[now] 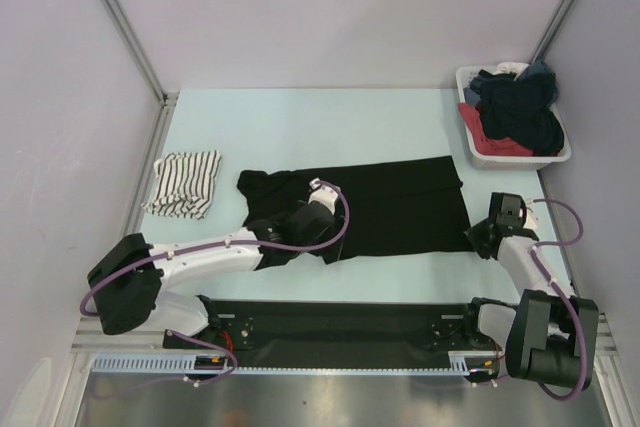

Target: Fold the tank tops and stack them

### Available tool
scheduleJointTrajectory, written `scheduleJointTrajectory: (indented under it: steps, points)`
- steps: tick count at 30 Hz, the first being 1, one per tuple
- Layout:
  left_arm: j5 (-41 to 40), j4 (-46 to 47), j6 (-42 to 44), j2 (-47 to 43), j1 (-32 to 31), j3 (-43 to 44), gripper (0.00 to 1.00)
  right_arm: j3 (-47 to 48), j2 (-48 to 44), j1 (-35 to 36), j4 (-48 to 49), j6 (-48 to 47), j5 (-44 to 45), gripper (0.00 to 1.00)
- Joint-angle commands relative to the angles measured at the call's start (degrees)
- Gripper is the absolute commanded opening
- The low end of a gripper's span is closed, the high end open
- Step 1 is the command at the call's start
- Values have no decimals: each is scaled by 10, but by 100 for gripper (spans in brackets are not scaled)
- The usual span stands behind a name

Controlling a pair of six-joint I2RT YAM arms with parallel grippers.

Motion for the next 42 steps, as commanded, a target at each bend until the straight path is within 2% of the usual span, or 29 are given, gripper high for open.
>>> scheduleJointTrajectory:
  steps: [1, 3, 15, 25, 29, 33, 40, 42]
  points:
    - [21, 49, 17, 7, -5, -10, 85, 15, -15, -3, -32, -1, 8, 36]
    - [32, 58, 19, 11, -4, -16, 86, 15, -23, -3, -38, 0, 16, 41]
    - [35, 71, 28, -12, -7, -36, 86, 3, -108, -3, -88, 13, 38, 41]
    - [43, 72, 31, -18, -8, -46, 86, -14, -67, -3, -40, 34, 11, 41]
    - [59, 39, 41, -3, -10, -30, 86, -14, -43, -3, -20, 39, 7, 37]
    - [46, 23, 48, 5, -25, -13, 85, -11, -31, -3, -16, 42, 9, 23]
    - [47, 1, 69, 36, -44, 18, 85, -10, -22, -4, -15, 43, 11, 26]
    - [38, -7, 72, 52, -52, 31, 85, -11, -17, -4, -10, 42, 6, 20]
